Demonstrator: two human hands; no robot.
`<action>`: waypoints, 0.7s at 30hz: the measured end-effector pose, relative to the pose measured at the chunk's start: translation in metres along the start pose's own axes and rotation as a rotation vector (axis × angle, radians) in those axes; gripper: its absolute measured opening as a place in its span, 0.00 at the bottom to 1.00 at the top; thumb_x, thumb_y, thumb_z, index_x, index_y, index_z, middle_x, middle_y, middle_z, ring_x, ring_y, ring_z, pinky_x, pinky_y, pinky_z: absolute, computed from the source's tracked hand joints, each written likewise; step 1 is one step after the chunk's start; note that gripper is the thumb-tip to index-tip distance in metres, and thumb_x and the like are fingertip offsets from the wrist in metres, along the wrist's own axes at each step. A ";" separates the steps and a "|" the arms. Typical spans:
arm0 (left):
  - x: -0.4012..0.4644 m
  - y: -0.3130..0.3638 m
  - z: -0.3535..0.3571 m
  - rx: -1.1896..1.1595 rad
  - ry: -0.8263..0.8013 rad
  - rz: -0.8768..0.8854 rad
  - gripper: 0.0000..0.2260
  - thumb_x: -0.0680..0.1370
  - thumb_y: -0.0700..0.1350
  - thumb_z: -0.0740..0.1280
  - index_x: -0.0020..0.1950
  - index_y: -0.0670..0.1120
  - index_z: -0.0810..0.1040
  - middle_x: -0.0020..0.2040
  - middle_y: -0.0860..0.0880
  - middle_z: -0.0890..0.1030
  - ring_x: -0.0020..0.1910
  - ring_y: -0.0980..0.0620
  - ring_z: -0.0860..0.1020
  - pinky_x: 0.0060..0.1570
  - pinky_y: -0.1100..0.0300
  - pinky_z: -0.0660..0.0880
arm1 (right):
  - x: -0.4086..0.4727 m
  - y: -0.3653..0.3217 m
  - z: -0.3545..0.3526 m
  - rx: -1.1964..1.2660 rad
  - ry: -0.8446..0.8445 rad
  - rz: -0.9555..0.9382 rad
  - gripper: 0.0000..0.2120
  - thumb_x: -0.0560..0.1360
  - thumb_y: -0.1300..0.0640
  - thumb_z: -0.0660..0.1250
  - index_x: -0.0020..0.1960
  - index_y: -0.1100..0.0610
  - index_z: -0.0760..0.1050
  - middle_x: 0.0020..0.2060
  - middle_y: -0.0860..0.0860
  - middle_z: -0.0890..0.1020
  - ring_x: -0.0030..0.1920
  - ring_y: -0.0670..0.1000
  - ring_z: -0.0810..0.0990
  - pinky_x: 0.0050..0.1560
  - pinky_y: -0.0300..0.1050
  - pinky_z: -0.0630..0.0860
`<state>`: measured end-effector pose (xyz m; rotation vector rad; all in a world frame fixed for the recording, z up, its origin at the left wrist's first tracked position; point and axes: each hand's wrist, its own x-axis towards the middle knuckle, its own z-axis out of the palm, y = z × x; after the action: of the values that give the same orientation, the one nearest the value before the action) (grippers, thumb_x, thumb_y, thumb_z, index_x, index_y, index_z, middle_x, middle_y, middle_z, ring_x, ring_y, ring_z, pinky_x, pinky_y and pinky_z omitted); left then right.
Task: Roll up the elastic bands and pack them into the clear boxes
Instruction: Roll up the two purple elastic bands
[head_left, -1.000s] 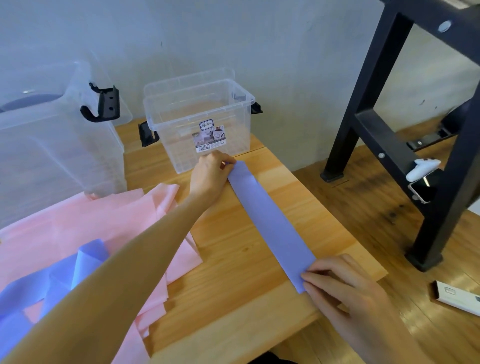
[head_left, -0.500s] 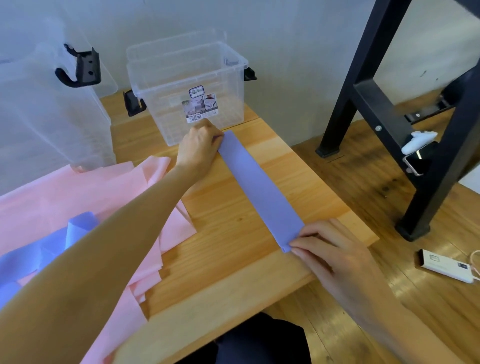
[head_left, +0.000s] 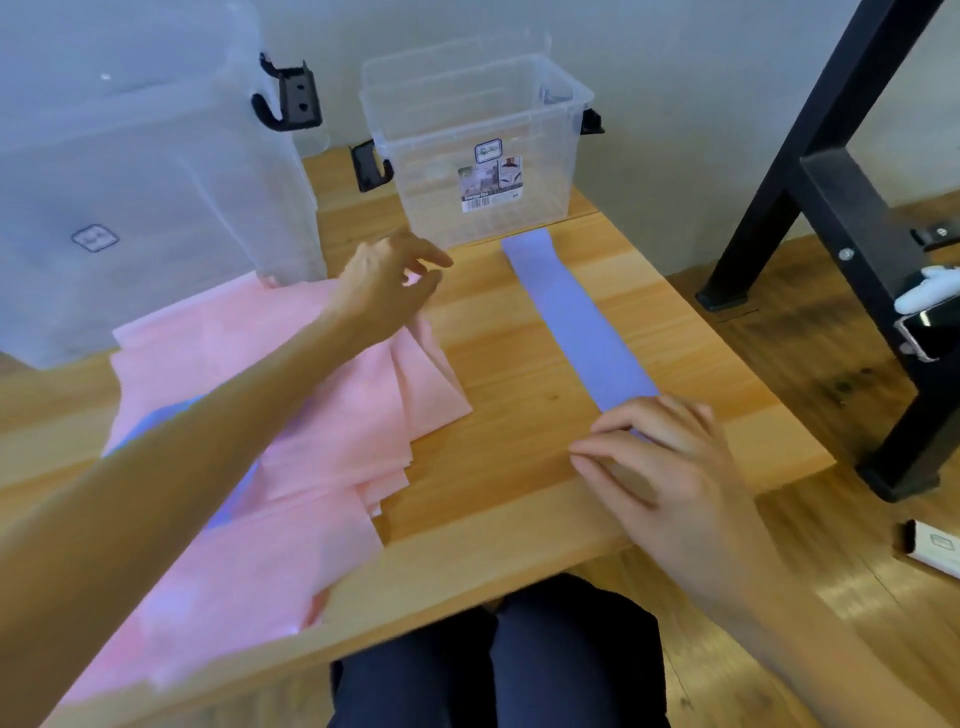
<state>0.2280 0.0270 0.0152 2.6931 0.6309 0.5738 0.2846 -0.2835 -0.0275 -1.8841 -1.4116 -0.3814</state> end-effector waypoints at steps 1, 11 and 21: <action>-0.014 -0.008 -0.012 -0.005 -0.008 -0.015 0.09 0.79 0.40 0.67 0.56 0.47 0.84 0.56 0.46 0.80 0.49 0.51 0.81 0.52 0.57 0.77 | 0.004 -0.009 0.007 0.028 -0.005 -0.023 0.06 0.76 0.55 0.69 0.45 0.55 0.84 0.43 0.48 0.80 0.44 0.50 0.78 0.52 0.43 0.66; -0.148 -0.075 -0.098 -0.122 0.061 -0.262 0.10 0.80 0.37 0.67 0.52 0.52 0.83 0.51 0.55 0.81 0.48 0.64 0.80 0.52 0.74 0.74 | 0.034 -0.100 0.072 0.234 -0.136 -0.198 0.04 0.75 0.57 0.70 0.42 0.54 0.82 0.39 0.45 0.78 0.43 0.49 0.76 0.51 0.43 0.67; -0.205 -0.095 -0.108 -0.257 0.147 -0.375 0.13 0.80 0.39 0.67 0.53 0.58 0.81 0.51 0.61 0.82 0.51 0.65 0.80 0.51 0.73 0.74 | 0.076 -0.135 0.126 0.307 -0.195 -0.057 0.06 0.74 0.56 0.67 0.46 0.54 0.82 0.43 0.46 0.81 0.45 0.51 0.78 0.51 0.46 0.68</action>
<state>-0.0223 0.0329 0.0099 2.2339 0.9985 0.6980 0.1637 -0.1254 -0.0151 -1.6670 -1.5556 -0.0034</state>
